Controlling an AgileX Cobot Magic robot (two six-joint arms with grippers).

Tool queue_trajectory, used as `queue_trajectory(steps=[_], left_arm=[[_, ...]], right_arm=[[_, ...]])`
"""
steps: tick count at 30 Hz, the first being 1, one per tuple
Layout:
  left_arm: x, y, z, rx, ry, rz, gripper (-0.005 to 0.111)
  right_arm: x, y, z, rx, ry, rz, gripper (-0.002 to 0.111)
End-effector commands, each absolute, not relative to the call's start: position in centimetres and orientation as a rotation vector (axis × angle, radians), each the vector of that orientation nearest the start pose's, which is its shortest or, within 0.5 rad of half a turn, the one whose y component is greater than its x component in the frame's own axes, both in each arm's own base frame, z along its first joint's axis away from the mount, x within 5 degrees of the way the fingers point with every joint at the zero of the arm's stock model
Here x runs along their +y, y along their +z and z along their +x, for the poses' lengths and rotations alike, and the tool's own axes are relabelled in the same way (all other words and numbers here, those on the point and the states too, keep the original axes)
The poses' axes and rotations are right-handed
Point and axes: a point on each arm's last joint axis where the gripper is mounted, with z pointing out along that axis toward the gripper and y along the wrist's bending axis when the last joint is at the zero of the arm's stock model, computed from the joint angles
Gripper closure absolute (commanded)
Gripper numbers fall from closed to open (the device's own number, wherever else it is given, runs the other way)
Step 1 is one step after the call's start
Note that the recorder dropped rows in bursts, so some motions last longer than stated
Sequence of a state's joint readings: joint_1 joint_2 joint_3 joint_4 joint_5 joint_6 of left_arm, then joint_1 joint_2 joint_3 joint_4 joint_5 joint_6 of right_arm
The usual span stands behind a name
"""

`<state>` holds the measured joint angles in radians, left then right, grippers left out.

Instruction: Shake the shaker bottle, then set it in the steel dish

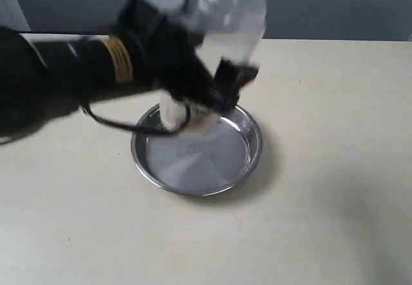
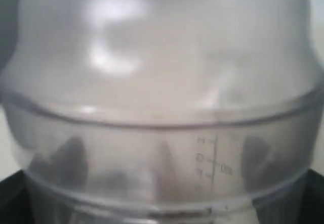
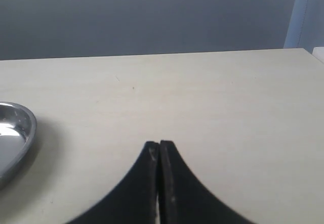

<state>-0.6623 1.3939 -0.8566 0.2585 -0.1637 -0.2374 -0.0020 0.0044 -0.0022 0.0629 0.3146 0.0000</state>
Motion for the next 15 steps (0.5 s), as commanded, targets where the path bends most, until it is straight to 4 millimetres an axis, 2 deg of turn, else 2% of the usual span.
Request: queue_trajectory(steps=[1,2,3,4,5,6,7,8,9,10,11,12,13,14,15], left_arm=[[-18.9,26.6,25.1,1.868,-0.49,0.589,0.106],[-18.8,23.9,25.3,1.982,-0.501,0.533,0.106],[-19.3,24.1,24.9,1.979,-0.546,0.505,0.106],[-19.5,26.1,24.4,1.887,-0.551,0.556,0.106],[-19.2,32.5,23.1,1.587,-0.509,0.685,0.106],[-18.7,34.2,22.9,1.534,-0.505,0.67,0.106],[-17.7,32.1,23.7,1.662,-0.52,0.56,0.106],[-17.5,29.1,23.9,1.773,-0.514,0.543,0.106],[-17.5,23.5,24.2,1.965,-0.518,0.485,0.106],[-17.5,22.8,24.1,1.989,-0.518,0.484,0.106],[-17.5,23.1,24.0,1.973,-0.515,0.504,0.106],[-17.2,24.6,23.6,1.883,-0.497,0.558,0.106],[-16.1,26.7,23.6,1.741,-0.419,0.613,0.106],[-14.1,27.9,24.6,1.688,-0.362,0.481,0.106],[-12.4,27.9,25.8,1.715,-0.459,0.126,0.106]], right_arm=[[0.2,18.6,5.4,1.788,0.059,0.04,0.109],[0.2,18.6,5.4,1.788,0.059,0.04,0.109],[0.2,18.6,5.4,1.788,0.059,0.04,0.109],[0.2,18.6,5.4,1.788,0.059,0.04,0.109],[0.2,18.6,5.4,1.788,0.059,0.04,0.109],[0.2,18.6,5.4,1.788,0.059,0.04,0.109],[0.2,18.6,5.4,1.788,0.059,0.04,0.109],[0.2,18.6,5.4,1.788,0.059,0.04,0.109],[0.2,18.6,5.4,1.788,0.059,0.04,0.109],[0.2,18.6,5.4,1.788,0.059,0.04,0.109],[0.2,18.6,5.4,1.788,0.059,0.04,0.109],[0.2,18.6,5.4,1.788,0.059,0.04,0.109],[0.2,18.6,5.4,1.788,0.059,0.04,0.109],[0.2,18.6,5.4,1.788,0.059,0.04,0.109],[0.2,18.6,5.4,1.788,0.059,0.04,0.109]])
